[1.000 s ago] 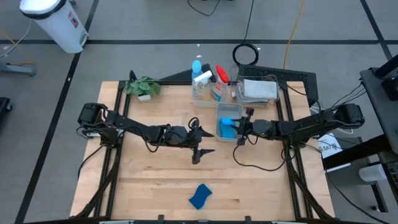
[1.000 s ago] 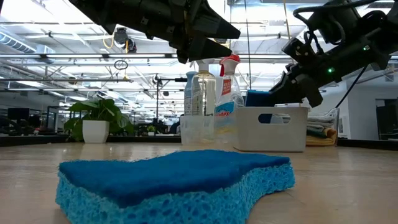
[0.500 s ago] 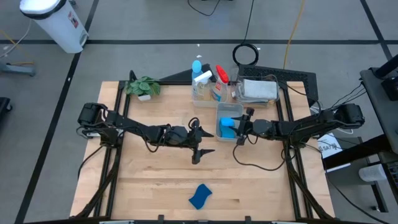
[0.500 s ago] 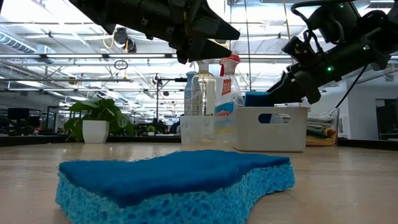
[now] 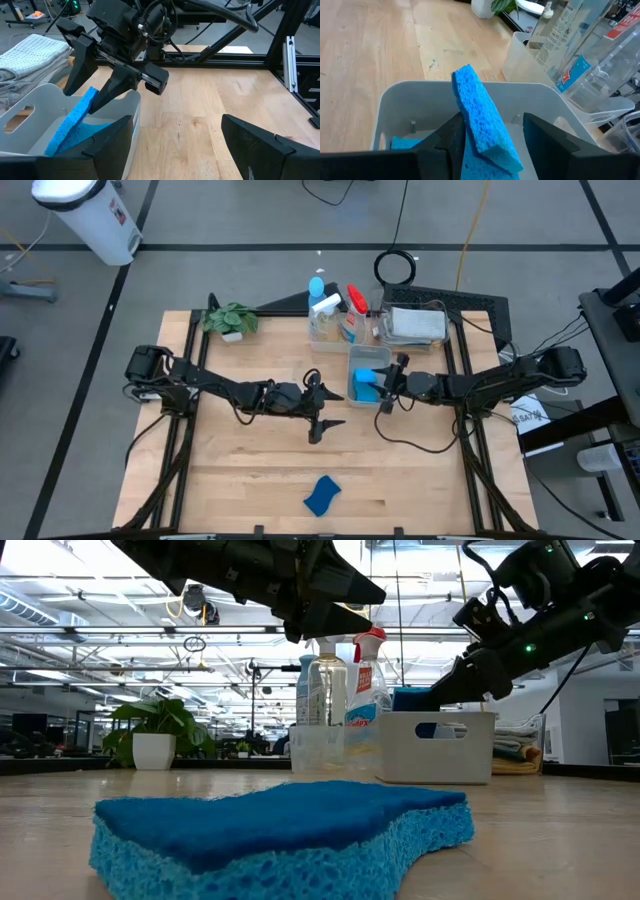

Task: Pick & Place Kitchen Items
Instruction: Put the blue sponge into the gray bin

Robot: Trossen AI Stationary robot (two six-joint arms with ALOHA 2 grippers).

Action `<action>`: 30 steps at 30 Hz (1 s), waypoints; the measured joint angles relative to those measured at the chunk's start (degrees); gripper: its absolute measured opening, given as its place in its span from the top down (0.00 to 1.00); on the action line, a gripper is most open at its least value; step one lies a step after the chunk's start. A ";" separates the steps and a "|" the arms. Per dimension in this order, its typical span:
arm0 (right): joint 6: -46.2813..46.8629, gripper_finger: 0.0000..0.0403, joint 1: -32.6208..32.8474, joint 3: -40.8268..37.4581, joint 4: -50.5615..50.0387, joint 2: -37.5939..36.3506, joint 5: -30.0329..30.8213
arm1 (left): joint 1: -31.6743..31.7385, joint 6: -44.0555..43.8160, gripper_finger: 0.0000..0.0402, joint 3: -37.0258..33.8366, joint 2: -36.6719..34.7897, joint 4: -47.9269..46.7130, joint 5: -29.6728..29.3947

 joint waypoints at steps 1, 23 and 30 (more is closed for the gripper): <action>0.20 0.58 0.00 0.00 -0.04 -0.17 -0.36 | 0.00 0.00 0.23 0.00 -0.01 0.00 0.00; 7.62 0.58 0.02 0.00 -2.95 -13.62 -9.22 | -3.76 -0.73 0.23 0.00 0.00 -2.24 24.41; 7.53 0.59 0.02 0.00 -2.88 -13.62 -9.22 | -13.35 10.48 0.38 0.00 2.01 -14.10 18.99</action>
